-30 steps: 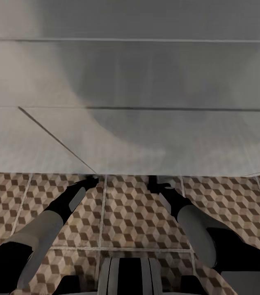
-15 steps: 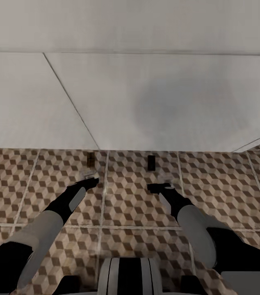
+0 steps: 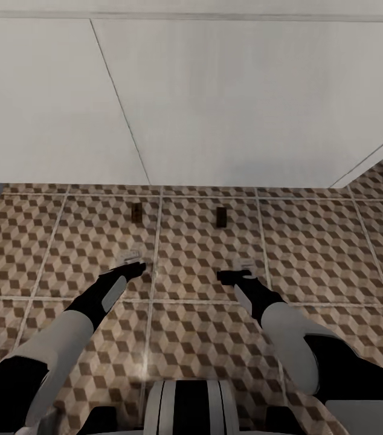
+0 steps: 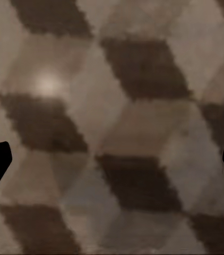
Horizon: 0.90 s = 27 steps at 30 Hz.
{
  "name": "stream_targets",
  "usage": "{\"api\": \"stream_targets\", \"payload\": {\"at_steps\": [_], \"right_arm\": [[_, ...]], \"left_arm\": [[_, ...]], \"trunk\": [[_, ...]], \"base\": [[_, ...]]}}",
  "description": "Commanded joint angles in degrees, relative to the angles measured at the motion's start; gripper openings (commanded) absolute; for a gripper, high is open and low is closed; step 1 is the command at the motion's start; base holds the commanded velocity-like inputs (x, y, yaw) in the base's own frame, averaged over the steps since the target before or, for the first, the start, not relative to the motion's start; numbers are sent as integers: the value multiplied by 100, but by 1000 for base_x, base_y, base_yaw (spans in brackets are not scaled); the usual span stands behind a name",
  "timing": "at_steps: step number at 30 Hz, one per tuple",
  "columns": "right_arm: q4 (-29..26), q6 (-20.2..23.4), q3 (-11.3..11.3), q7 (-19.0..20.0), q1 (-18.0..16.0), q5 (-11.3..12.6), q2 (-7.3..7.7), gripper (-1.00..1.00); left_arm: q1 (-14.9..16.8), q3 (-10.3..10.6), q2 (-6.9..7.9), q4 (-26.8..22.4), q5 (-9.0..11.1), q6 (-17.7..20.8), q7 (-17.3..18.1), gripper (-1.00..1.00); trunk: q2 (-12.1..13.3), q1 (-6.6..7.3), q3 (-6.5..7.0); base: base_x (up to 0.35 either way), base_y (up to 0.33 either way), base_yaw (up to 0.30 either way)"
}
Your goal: Take the four mousetraps from the cabinet in the bathroom and place them on the bathroom floor. Make sure all four end up on the same floor surface, and ensure that at least two of them are either under or directly next to the same bathroom sink.
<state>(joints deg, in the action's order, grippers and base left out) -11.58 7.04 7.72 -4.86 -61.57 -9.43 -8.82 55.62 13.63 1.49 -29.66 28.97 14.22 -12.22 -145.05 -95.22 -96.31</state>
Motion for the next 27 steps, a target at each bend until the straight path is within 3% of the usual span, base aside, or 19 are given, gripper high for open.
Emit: {"api": "stream_targets", "payload": {"at_steps": [1, 27], "right_arm": [[-11, 34, 45, -6, 0, -59, -6, 100], [-11, 26, 45, -6, 4, -53, -25, 100]], "left_arm": [[1, 50, 9, -14, 56, 19, -52, 100], [1, 77, -12, -7, 49, 11, -49, 100]], "trunk": [[-1, 4, -3], [-1, 4, -3]], "base": [[-198, 0, 0], [-23, 0, 0]]}}
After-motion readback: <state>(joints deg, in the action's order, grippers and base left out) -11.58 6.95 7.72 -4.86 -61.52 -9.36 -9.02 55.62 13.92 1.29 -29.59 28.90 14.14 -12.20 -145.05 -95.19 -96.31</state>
